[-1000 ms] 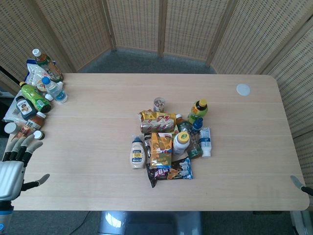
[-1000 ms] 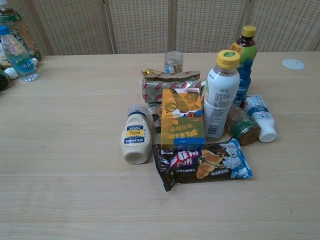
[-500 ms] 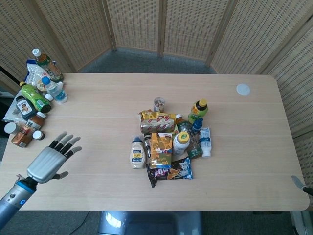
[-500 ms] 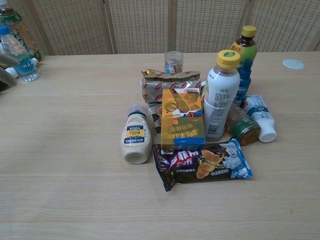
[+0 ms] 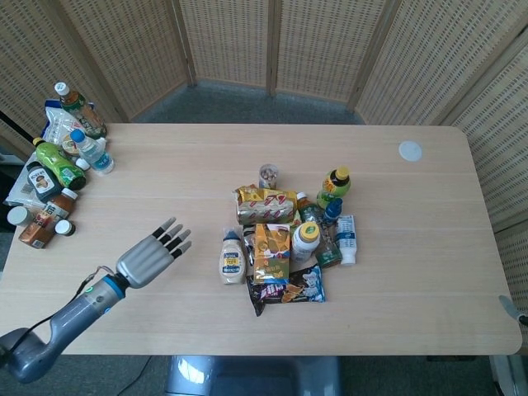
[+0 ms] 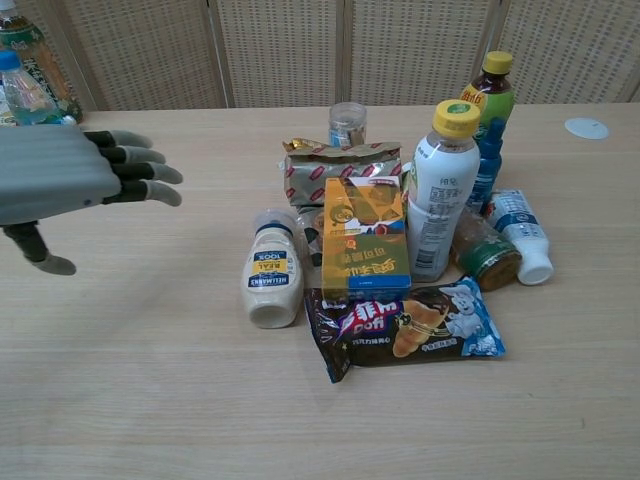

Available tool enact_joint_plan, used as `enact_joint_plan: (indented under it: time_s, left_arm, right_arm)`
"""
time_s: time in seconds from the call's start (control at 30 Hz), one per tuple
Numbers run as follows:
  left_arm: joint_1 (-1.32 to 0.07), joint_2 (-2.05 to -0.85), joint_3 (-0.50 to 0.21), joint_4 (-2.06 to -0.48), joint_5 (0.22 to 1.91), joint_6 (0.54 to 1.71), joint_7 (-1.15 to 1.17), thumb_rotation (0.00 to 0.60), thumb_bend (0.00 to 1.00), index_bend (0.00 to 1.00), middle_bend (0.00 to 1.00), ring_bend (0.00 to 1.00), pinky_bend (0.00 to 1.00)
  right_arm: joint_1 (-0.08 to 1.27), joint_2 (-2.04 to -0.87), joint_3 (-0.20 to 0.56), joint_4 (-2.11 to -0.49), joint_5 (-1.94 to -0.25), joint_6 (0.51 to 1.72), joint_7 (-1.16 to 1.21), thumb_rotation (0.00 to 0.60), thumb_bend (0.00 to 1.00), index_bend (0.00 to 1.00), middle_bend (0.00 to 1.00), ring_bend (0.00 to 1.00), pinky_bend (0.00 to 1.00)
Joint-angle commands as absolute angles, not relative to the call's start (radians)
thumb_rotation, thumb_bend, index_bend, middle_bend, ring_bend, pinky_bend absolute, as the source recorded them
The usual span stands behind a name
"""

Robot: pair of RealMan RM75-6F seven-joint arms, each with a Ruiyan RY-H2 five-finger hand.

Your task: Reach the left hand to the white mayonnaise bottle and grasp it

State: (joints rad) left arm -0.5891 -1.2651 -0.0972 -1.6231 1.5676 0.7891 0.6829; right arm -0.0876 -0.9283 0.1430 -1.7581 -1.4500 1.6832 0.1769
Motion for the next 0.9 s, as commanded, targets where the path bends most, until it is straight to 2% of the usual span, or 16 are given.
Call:
enact_joint_plan:
  time_s: [0.03, 0.13, 0.33, 0.9]
  left_arm:
    - [-0.658, -1.342, -0.131, -1.6, 1.488, 0.733, 0.795, 0.6, 0.0, 0.11, 0.0, 0.0, 0.0]
    - [-0.698, -1.382, -0.143, -1.592, 1.435, 0.707, 0.865, 0.6, 0.0, 0.07, 0.0, 0.0, 0.0]
    - [-0.761, -1.442, -0.133, -1.578, 1.303, 0.671, 0.988, 0.6, 0.0, 0.04, 0.0, 0.0, 0.0]
    - [-0.874, -1.589, -0.066, -1.495, 1.113, 0.734, 1.109, 0.6, 0.0, 0.04, 0.0, 0.0, 0.0]
  right_arm:
    - [-0.09, -0.921, 0.145, -1.758, -1.447, 1.683, 0.191, 0.6, 0.0, 0.0, 0.0, 0.0, 0.0]
    - [-0.092, -0.917, 0.144, -1.76, -1.45, 1.686, 0.2, 0.6, 0.0, 0.0, 0.0, 0.0, 0.0]
    - [-0.099, -0.909, 0.145, -1.761, -1.454, 1.697, 0.223, 0.6, 0.0, 0.0, 0.0, 0.0, 0.0]
    - [-0.104, -0.896, 0.152, -1.759, -1.449, 1.704, 0.264, 0.6, 0.0, 0.0, 0.0, 0.0, 0.0]
